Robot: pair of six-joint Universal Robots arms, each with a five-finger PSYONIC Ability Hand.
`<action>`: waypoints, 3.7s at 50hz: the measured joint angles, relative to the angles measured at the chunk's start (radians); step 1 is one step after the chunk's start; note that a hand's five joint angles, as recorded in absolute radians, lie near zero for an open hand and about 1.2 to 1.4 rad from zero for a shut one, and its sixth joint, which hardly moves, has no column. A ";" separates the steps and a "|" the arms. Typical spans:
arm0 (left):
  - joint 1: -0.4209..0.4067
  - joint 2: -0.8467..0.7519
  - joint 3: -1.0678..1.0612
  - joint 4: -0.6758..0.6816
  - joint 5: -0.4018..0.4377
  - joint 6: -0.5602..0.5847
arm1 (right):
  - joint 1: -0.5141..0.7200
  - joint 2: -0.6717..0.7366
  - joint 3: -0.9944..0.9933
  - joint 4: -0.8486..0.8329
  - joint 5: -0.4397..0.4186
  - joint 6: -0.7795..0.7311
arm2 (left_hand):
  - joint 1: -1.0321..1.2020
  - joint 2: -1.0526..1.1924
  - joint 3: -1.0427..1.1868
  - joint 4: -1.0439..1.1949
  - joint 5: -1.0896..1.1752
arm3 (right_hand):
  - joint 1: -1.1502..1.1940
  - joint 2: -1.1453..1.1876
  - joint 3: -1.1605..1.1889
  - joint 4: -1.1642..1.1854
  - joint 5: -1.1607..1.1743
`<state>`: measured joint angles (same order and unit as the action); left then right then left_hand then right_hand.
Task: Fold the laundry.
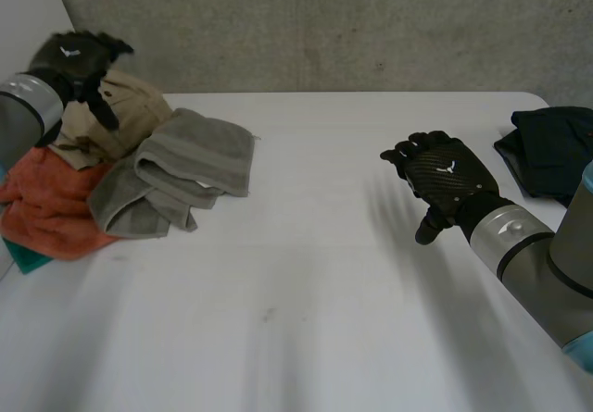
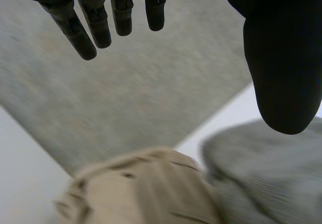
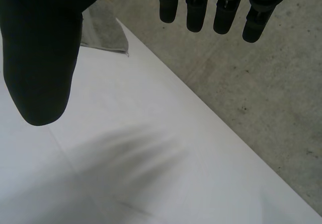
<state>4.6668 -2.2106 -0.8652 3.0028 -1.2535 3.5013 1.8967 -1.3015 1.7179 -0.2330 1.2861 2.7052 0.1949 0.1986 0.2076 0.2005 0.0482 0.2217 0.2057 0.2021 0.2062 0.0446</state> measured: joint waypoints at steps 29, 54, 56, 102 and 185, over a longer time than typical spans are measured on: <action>-0.054 -0.345 0.062 0.069 -0.108 0.329 | -0.007 0.017 0.009 0.009 -0.001 -0.004 | 0.848 0.952 0.924 0.962 0.896 | 0.000 0.000 0.000 0.000 0.000; -0.409 0.215 -0.297 0.198 -0.143 -0.026 | -0.174 -0.077 -0.112 0.136 -0.019 0.072 | 0.877 0.995 0.973 0.997 0.935 | 0.000 0.000 0.000 0.000 0.000; -0.451 0.230 -0.362 0.189 -0.138 -0.029 | -0.199 -0.081 -0.139 0.176 -0.030 0.092 | 0.877 0.995 0.974 0.997 0.935 | 0.000 0.000 0.000 0.000 0.000; -0.360 0.373 -0.959 0.100 -0.285 -0.237 | 0.303 0.264 -0.209 0.226 0.080 0.157 | -0.005 0.000 -0.001 -0.001 0.000 | 0.000 0.001 0.001 0.001 0.000; -0.134 0.137 -0.468 0.218 -0.164 0.149 | -0.032 0.154 -0.315 0.515 0.056 0.064 | -0.006 0.000 -0.002 -0.001 0.001 | 0.151 0.160 0.177 0.170 0.164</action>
<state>4.5328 -2.0735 -1.3329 3.2208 -1.4179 3.6502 1.8648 -1.1478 1.4026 0.2821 1.3424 2.7690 0.1890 0.1985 0.2060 0.1994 0.0487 0.3730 0.3652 0.3796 0.3759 0.2081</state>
